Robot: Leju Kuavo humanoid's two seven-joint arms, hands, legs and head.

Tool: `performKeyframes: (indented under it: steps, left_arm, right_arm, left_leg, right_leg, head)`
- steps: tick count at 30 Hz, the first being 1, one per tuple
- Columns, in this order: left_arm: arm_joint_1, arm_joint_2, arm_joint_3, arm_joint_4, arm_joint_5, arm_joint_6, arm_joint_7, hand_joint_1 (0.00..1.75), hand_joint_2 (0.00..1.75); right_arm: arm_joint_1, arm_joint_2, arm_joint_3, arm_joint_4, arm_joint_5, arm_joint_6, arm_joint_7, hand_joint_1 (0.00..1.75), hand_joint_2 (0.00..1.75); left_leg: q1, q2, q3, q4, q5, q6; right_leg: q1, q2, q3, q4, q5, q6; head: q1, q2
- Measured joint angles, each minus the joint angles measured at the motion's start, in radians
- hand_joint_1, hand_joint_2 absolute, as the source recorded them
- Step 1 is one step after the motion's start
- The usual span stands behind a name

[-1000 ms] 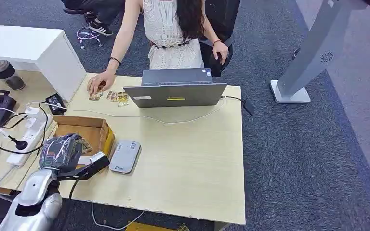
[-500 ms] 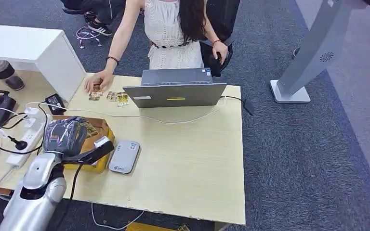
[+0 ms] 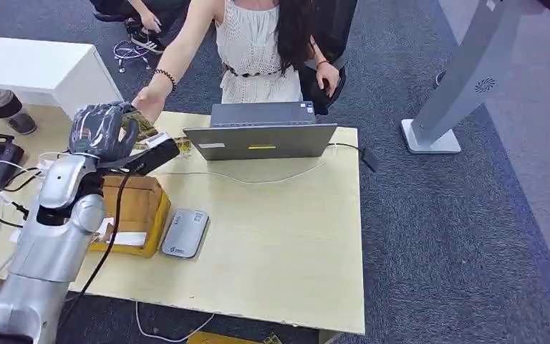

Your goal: Pass the card to the sensor for recognition and then transmit it.

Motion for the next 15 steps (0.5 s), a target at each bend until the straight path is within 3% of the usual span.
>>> performKeyframes:
  steps: [15]
  left_arm:
    - [-0.173, -0.031, -0.069, 0.140, -0.004, -0.025, 0.033, 1.75, 1.75]
  right_arm:
    - [-0.010, 0.001, 0.010, 0.002, 0.015, 0.014, 0.015, 0.00, 1.75]
  left_leg:
    - [0.000, 0.000, 0.000, 0.000, 0.000, 0.000]
  right_leg:
    - [0.000, -0.001, 0.000, 0.000, 0.000, 0.000]
  head:
    - [0.000, 0.000]
